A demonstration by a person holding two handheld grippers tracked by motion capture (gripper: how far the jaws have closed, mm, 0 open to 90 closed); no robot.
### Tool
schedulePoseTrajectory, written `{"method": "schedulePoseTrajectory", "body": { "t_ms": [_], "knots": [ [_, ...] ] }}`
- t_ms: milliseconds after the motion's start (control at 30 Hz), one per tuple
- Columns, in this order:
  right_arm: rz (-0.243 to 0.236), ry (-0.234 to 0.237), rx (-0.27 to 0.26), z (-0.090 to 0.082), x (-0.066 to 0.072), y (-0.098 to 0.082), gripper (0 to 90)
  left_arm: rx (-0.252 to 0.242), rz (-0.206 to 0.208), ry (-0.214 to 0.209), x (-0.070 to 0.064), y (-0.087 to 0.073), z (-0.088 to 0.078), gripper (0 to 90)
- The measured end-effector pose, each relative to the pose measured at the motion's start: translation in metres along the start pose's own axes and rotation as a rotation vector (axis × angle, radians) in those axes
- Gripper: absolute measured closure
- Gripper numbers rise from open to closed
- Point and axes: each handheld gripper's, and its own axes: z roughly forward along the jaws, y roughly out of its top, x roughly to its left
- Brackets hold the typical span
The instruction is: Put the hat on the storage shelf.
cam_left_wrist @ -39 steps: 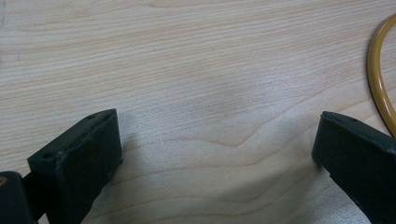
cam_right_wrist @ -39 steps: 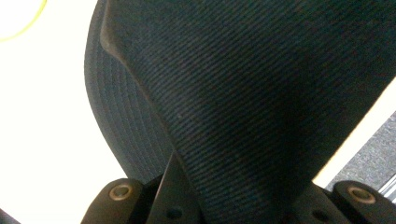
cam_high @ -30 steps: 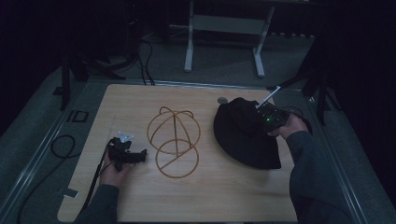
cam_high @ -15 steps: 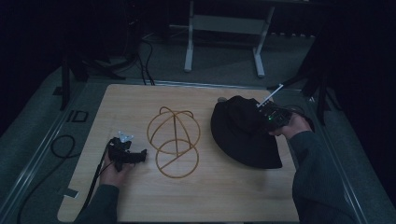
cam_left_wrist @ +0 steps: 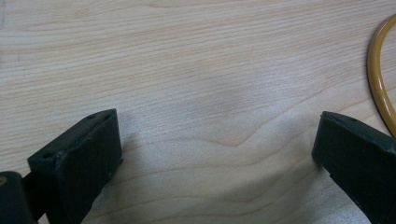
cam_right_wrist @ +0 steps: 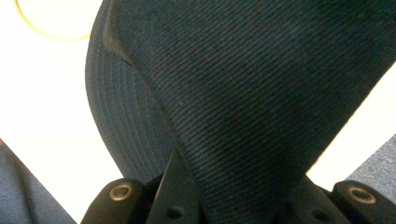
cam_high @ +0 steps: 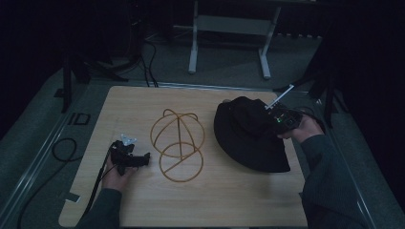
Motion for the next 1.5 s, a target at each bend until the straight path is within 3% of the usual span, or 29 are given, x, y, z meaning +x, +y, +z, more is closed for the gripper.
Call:
{"method": "schedulePoseTrajectory", "body": {
  "t_ms": [1500],
  "knots": [
    [-0.101, 0.037, -0.063, -0.05, 0.016, 0.005, 86.4, 0.003, 0.001, 0.0, 0.0, 0.0, 0.0, 1.6]
  ]
}}
